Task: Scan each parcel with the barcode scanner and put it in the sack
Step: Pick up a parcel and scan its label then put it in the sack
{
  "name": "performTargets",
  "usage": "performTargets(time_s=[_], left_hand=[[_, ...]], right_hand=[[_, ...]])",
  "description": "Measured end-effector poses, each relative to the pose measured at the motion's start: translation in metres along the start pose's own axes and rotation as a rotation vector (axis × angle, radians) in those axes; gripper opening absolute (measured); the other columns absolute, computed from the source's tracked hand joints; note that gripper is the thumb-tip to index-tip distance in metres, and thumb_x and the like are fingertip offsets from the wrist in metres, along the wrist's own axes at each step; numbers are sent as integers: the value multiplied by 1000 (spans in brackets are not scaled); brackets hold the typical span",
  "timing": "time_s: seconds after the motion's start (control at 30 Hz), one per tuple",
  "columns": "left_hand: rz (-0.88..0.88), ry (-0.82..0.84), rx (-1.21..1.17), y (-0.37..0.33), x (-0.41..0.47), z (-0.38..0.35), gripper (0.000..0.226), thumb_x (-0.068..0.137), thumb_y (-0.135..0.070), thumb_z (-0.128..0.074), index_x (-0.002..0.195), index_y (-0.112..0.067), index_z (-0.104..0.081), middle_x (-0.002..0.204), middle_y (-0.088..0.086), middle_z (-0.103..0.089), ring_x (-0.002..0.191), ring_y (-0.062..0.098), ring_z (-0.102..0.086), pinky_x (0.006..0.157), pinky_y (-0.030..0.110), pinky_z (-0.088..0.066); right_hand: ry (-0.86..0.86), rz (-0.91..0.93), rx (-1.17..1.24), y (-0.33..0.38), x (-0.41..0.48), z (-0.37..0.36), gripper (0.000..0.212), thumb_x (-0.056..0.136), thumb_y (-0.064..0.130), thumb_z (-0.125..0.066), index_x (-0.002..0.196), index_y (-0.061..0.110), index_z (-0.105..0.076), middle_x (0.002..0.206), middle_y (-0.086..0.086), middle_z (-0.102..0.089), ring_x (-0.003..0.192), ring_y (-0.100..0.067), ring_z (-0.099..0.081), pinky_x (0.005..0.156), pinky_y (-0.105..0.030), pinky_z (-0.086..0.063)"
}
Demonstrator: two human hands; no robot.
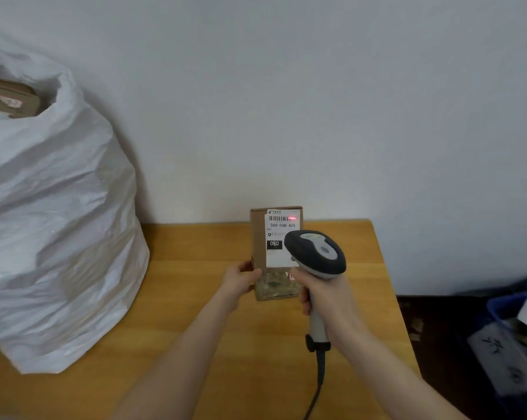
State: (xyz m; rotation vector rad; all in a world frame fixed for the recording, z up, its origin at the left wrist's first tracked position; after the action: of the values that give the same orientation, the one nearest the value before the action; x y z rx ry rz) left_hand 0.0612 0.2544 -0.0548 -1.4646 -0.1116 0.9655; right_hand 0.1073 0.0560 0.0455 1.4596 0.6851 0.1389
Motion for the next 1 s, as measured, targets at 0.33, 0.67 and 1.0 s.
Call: performTargets(time_s=[0.33,0.67,1.0], left_hand=[[4,84,7,16,-34,-43,39,93,-3,-60,131,-4,-53,125,12,-62,104,23,-60,91,37,-49],[-16,55,8,11,-54,-93,36,95,-4,-57,131,-4,-54,126,12,-62,115,28,-57,104,48,-44],[-9,4,9,8,-56,-134,31,95,-3,-56,126,-4,-56,112,8,-62,101,23,-57,99,45,-45]], right_hand=[[-105,-21,102,-22,-45,34,13,85,18,-73,78,9,-68,52,-8,-61,42,-15,-51,46,-27,-43],[-79,29,42,-17,-50,89,15,86,20,-71,77,8,-68,53,-9,-63,43,-17,-52,53,-31,-44],[-11,19,27,-17,-41,136,14,87,17,-69,81,4,-68,51,-5,-58,43,-17,-50,50,-29,-44]])
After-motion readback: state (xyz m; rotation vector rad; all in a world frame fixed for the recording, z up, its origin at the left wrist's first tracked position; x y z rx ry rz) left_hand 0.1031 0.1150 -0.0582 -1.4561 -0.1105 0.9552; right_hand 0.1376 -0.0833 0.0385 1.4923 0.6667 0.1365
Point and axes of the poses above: each hand's wrist, its own x-axis towards the middle knuckle, its own z-axis out of the back of the hand, y = z × x, the point moved 5 cm from there along x, towards the middle knuckle
